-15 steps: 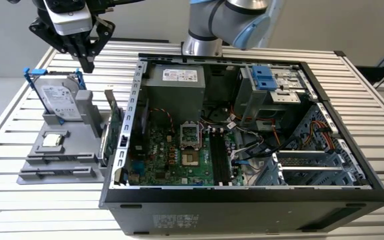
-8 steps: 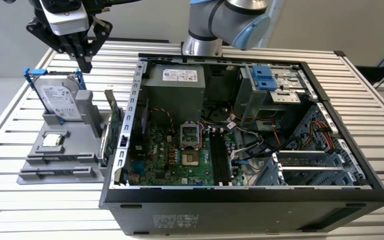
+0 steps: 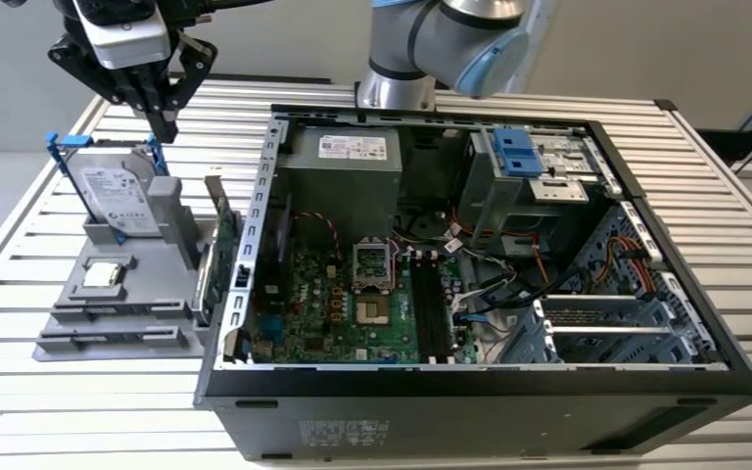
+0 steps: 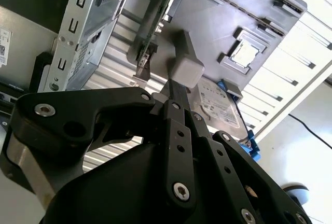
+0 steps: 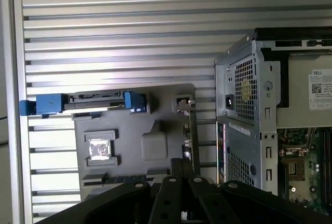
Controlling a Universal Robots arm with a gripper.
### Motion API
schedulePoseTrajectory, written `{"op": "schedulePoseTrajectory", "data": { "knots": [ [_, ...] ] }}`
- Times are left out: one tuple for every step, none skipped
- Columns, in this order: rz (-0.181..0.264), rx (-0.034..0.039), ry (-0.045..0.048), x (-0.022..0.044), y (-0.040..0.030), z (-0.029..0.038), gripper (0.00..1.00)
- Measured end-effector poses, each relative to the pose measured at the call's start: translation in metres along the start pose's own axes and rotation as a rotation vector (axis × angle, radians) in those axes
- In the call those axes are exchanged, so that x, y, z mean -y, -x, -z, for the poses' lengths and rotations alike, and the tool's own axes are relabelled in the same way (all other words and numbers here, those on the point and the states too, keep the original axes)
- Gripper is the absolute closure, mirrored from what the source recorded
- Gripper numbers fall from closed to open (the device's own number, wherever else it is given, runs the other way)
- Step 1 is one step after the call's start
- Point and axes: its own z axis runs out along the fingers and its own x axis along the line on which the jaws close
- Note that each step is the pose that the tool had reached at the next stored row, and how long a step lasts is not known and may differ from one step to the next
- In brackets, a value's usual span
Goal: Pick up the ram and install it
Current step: 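Reach for the ram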
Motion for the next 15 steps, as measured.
{"op": "schedulePoseTrajectory", "data": {
  "knots": [
    [0.0, 0.0, 0.0, 0.0, 0.0, 0.0, 1.0],
    [0.0, 0.0, 0.0, 0.0, -0.0004, 0.0, 1.0],
    [0.0, 0.0, 0.0, 0.0001, -0.0011, 0.0, 1.0],
    [0.0, 0.0, 0.0, 0.0001, -0.0015, 0.0, 1.0],
    [0.0, 0.0, 0.0, 0.0001, -0.0018, 0.0, 1.0],
    [0.0, 0.0, 0.0, 0.0001, -0.0023, 0.0, 1.0],
    [0.0, 0.0, 0.0, 0.0001, -0.0027, 0.0, 1.0],
    [0.0, 0.0, 0.0, 0.0002, -0.0034, 0.0, 1.0],
    [0.0, 0.0, 0.0, 0.0002, -0.0039, 0.0, 1.0],
    [0.0, 0.0, 0.0, 0.0002, -0.0044, 0.0001, 1.0],
    [0.0, -0.0001, 0.0, 0.0003, -0.0051, 0.0001, 1.0],
    [0.0, 0.0, 0.0, 0.0003, -0.0057, 0.0001, 1.0],
    [0.0, 0.0, 0.0, 0.0004, -0.0066, 0.0001, 1.0],
    [0.0, 0.0, 0.0, 0.0004, -0.0078, 0.0001, 1.0],
    [0.0, 0.0, 0.0, 0.0005, -0.0097, 0.0001, 1.0]
  ]
}}
